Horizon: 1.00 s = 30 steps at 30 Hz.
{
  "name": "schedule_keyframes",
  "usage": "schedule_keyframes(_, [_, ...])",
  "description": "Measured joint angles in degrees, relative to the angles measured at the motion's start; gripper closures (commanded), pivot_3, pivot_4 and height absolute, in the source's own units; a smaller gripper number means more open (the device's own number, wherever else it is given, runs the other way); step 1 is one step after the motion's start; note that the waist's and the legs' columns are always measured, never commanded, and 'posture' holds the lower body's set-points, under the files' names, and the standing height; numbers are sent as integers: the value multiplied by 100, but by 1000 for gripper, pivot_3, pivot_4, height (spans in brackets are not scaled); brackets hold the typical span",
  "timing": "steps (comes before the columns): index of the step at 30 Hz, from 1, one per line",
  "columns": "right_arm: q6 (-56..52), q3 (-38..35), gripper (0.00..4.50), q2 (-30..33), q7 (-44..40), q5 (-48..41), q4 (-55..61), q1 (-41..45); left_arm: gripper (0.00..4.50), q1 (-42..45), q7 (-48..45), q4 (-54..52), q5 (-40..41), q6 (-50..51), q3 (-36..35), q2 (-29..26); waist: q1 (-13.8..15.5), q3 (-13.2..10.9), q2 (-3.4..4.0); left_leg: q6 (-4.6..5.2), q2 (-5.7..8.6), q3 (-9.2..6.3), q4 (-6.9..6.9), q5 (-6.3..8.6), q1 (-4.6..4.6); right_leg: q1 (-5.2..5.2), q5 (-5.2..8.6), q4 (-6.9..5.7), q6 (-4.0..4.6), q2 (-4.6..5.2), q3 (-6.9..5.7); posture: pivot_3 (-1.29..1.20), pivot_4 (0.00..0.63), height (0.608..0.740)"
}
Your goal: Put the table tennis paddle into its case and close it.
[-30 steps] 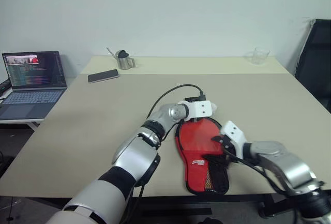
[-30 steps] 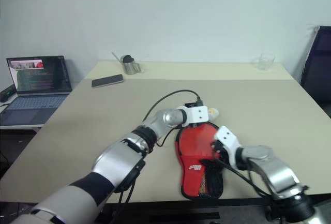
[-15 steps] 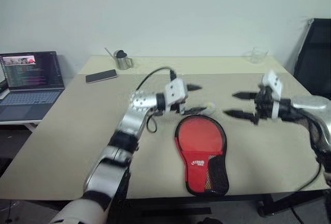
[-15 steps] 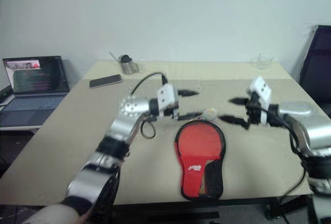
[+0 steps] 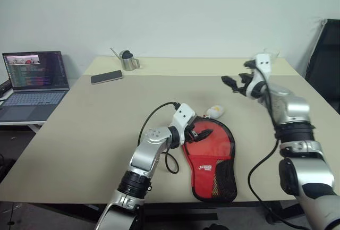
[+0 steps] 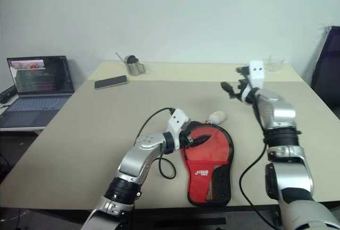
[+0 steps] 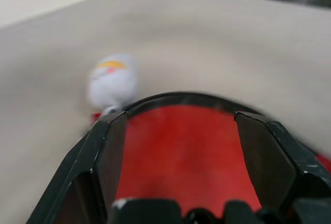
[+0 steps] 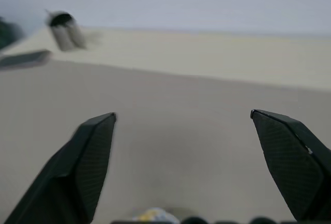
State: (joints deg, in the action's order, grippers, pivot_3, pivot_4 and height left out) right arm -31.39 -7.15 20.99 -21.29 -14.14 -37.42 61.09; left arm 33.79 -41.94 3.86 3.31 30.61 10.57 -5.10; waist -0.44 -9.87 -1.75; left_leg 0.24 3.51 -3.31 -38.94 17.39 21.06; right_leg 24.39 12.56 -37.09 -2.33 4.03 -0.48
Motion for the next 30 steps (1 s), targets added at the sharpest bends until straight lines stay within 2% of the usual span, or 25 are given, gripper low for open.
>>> schedule_keyframes(5, [70, 27, 0, -473, 274, 175, -950, 81, 929, 33, 359, 58, 176, 865, -99, -10, -72, 1, 4, 0, 0, 2, 0, 0, -2, 0, 0, -2, 0, -2, 2, 0, 150, 740])
schedule_keyframes(9, [257, 20, 0, -605, 348, 262, -1306, 101, 929, 28, 463, 80, 233, 1118, -83, -51, -101, 1, 4, 0, 2, 1, 0, 0, 0, -1, 0, 5, 0, -1, 2, 0, 150, 740])
schedule_keyframes(14, [547, -90, 0, -764, 555, 268, -1706, 163, 929, 7, 561, 204, 466, 1483, -89, 148, -114, 2, 6, 0, 1, 0, 1, 0, -3, -3, 0, 4, 0, 0, 1, 0, 150, 740])
schedule_keyframes(23, [714, -287, 0, -972, 785, 253, -2322, 285, 929, 78, 546, 1254, 109, -393, 375, 65, -116, 18, 30, -2, 1, 2, 1, -1, -18, -16, -2, 2, 4, 0, 2, 0, 150, 740])
schedule_keyframes(30, [715, -279, 0, -1018, 991, 398, -2624, 318, 929, 162, 822, 1799, -169, -945, 496, 146, -114, 72, 86, 2, 2, 1, 1, 1, -28, -28, -3, 0, 4, 1, 2, 0, 150, 740])
